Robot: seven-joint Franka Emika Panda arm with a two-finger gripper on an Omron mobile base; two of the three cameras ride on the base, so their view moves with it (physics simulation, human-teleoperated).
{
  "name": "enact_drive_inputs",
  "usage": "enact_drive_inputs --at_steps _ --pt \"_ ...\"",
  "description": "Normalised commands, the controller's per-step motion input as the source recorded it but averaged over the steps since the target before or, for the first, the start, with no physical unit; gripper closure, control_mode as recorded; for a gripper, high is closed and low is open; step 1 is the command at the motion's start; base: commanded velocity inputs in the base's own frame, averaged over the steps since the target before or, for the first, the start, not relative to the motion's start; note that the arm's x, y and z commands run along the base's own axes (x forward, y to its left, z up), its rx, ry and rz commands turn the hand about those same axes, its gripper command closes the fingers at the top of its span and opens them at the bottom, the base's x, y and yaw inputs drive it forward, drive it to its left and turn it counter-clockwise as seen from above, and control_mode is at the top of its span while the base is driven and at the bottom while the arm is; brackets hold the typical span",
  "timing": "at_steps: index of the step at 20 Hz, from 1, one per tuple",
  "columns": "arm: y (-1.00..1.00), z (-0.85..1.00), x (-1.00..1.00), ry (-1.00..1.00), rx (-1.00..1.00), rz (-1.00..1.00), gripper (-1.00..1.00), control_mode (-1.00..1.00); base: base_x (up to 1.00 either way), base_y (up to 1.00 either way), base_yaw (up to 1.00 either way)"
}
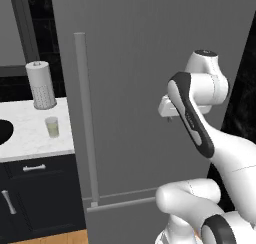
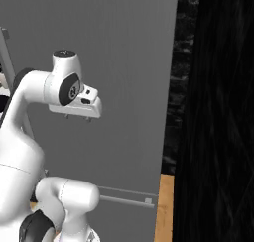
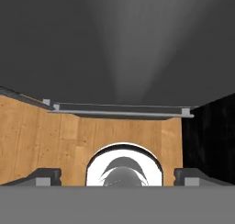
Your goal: Grab a lemon wedge from the fridge and one ice cube from the ice bowl, and put them in the glass of lemonade.
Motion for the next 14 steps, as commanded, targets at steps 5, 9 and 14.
enact_drive_inputs --at_steps 5,9,14 --pt "0.00 -0.32 -0.56 0.00 0.01 -0.01 -1.00 -1.00 0.00 0.00 0.00" --pt "0.00 -0.16 -0.17 0.00 0.00 0.00 -1.00 -1.00 0.00 0.00 0.00" --pt "0.00 -0.02 -0.05 0.00 0.00 0.00 -1.00 -1.00 0.00 0.00 0.00"
